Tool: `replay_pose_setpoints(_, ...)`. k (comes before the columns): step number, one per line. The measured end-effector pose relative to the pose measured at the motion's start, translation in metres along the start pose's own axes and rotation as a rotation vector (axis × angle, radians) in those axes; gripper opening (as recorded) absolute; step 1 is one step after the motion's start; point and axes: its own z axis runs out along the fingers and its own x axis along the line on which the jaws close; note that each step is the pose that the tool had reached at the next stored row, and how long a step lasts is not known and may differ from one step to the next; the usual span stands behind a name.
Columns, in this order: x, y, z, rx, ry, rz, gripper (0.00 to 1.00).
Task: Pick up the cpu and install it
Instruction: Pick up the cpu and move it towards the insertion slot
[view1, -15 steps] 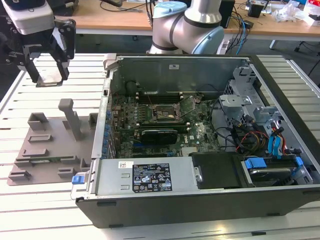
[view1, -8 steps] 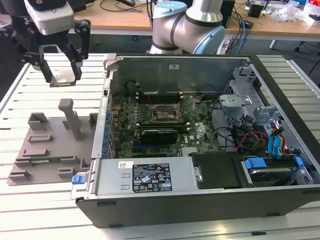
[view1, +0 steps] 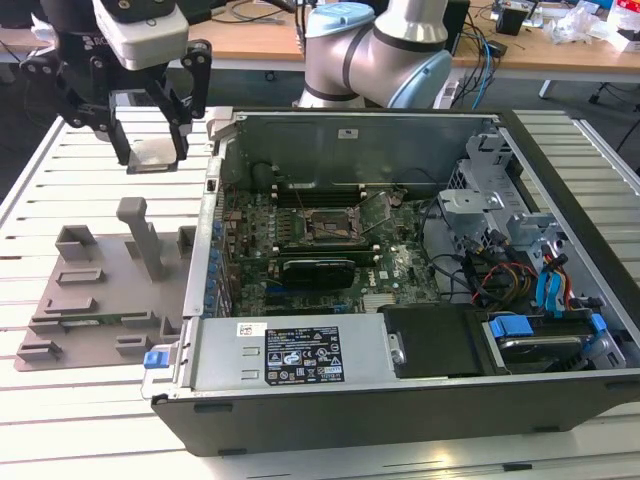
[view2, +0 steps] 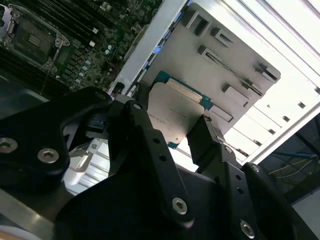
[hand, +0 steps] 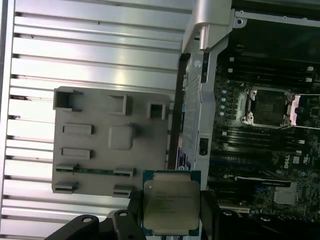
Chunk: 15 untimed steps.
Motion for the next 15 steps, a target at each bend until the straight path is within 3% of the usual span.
replay_pose_setpoints(5,-0.0202,-0.0020,0.0005,0.0002,0.0001,0.000,0.55)
replay_pose_setpoints(8,-0.0266,-0.0026,0.0007,0.0002,0.0001,0.000,0.55)
replay_pose_setpoints(15,-0.0496,-0.0046,0.0013,0.0008,0.0002,0.000,0.55)
